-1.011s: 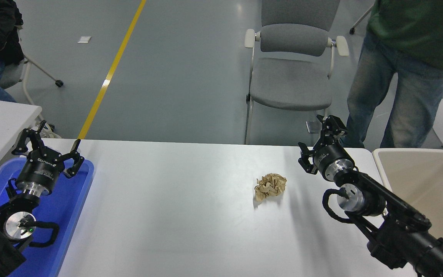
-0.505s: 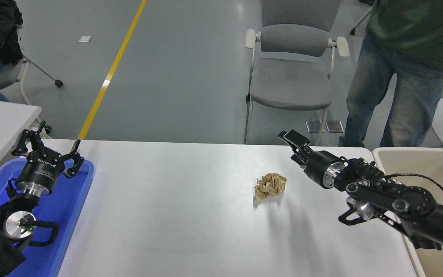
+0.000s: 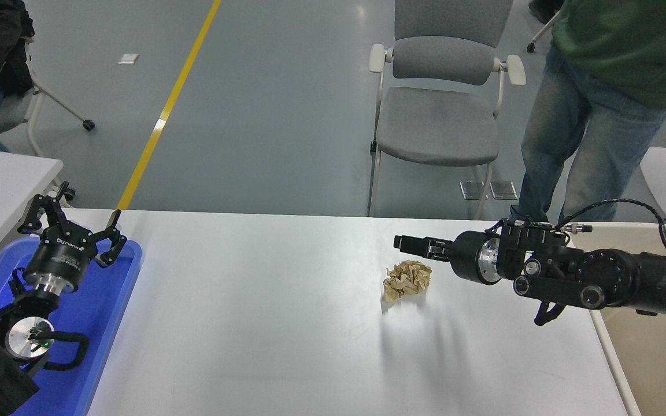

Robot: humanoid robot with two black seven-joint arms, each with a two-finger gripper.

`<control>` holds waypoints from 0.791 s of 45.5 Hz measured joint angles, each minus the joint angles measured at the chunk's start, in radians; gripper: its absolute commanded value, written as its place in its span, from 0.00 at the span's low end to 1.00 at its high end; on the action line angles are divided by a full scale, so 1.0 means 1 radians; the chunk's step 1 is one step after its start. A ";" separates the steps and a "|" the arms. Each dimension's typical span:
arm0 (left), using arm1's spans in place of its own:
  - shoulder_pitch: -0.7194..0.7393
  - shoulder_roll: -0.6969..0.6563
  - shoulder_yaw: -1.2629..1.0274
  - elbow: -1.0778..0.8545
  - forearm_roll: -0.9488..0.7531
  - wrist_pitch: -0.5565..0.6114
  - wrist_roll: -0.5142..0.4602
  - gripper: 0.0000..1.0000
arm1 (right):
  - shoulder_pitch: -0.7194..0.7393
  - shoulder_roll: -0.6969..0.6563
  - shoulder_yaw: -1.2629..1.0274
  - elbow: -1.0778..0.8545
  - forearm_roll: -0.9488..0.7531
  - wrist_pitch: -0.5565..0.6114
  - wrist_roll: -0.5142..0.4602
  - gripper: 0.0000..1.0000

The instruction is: Clean the table surface

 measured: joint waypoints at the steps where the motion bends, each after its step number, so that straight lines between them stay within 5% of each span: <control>1: 0.000 0.000 0.000 0.000 0.000 0.000 0.000 1.00 | 0.003 0.011 -0.011 -0.009 -0.002 0.002 0.000 1.00; 36: 0.000 0.000 0.000 0.000 0.000 0.000 0.000 1.00 | -0.044 0.275 -0.200 -0.350 -0.159 0.053 0.000 1.00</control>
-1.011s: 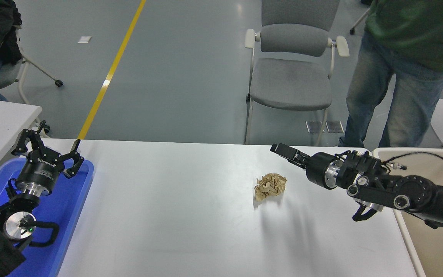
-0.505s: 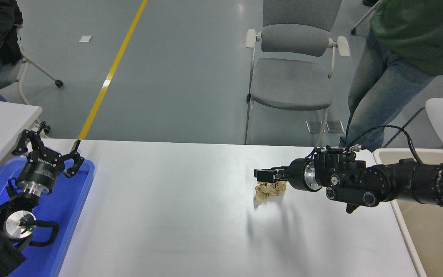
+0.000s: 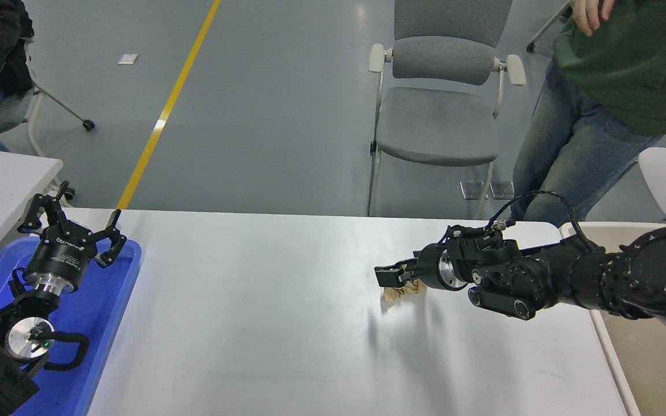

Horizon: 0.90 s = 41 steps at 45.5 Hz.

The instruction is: Clean the table surface

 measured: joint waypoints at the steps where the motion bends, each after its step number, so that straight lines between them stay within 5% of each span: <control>1: 0.000 0.000 0.000 0.000 0.000 0.000 0.000 1.00 | -0.006 0.005 -0.003 -0.016 -0.012 0.001 0.001 1.00; 35: 0.000 0.000 0.000 0.000 0.000 0.000 0.000 1.00 | -0.092 0.038 -0.053 -0.154 -0.139 0.007 0.009 1.00; 41: 0.000 0.000 0.000 0.000 0.000 0.000 0.000 1.00 | -0.100 0.038 -0.054 -0.159 -0.143 0.015 0.009 0.81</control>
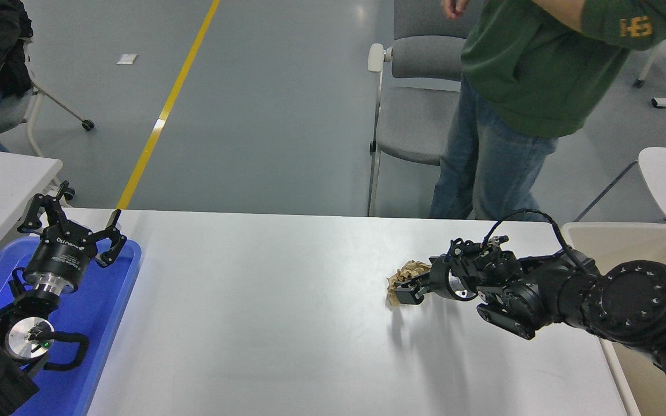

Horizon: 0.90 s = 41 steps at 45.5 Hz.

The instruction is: Clean the table surface

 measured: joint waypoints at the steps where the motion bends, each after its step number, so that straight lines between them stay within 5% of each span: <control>1: 0.000 0.000 0.000 0.000 0.000 0.000 0.000 1.00 | -0.001 0.000 0.000 -0.001 0.000 0.003 0.000 0.78; 4: 0.000 0.000 0.000 0.000 0.000 0.000 0.000 1.00 | -0.006 0.000 0.000 -0.003 -0.001 0.013 -0.002 0.68; 11: 0.000 0.000 0.000 0.000 0.000 0.000 0.000 1.00 | -0.009 0.000 0.000 -0.006 0.000 0.038 -0.005 0.15; 14: 0.000 0.000 0.000 0.000 0.000 0.000 0.000 1.00 | -0.008 0.000 0.003 -0.006 0.003 0.057 -0.007 0.00; 41: 0.000 0.000 0.000 0.000 0.000 0.000 0.000 1.00 | 0.081 0.000 0.060 0.006 0.138 0.233 -0.033 0.00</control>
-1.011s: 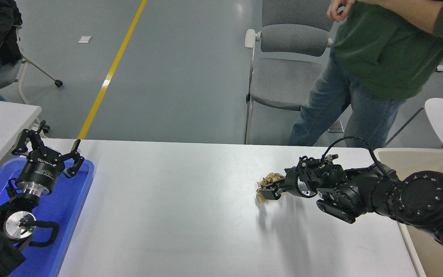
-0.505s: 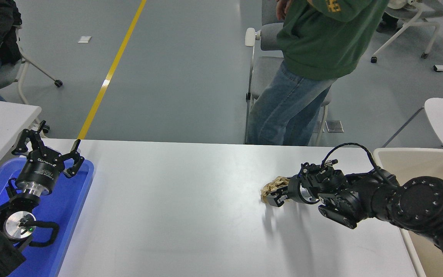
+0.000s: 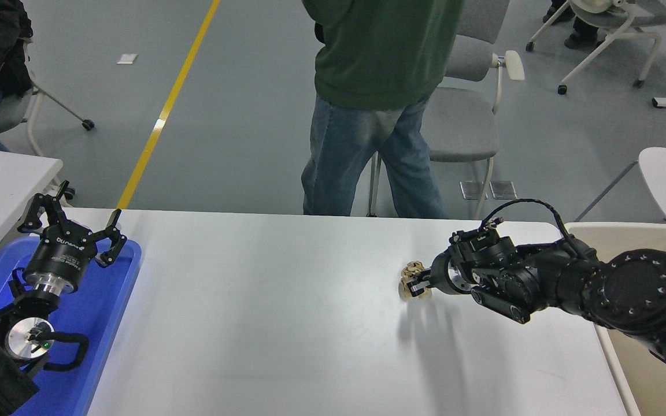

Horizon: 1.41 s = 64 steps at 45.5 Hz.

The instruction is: Clean the table surface

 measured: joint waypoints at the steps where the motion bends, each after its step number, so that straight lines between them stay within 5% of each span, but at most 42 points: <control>1: 0.000 0.000 0.000 0.000 0.000 0.000 0.000 1.00 | 0.003 0.000 0.002 0.001 0.005 0.003 0.000 0.00; 15: 0.000 0.000 0.000 0.000 0.000 0.000 0.000 1.00 | 0.075 -0.132 0.106 0.139 0.064 0.037 -0.001 0.00; 45: 0.000 0.000 0.000 0.000 0.000 0.000 0.000 1.00 | 0.361 -0.961 0.226 0.756 0.079 0.179 -0.001 0.00; 64: 0.000 0.000 0.000 0.000 0.000 0.000 0.000 1.00 | 0.480 -1.219 0.232 0.844 0.070 0.324 0.001 0.00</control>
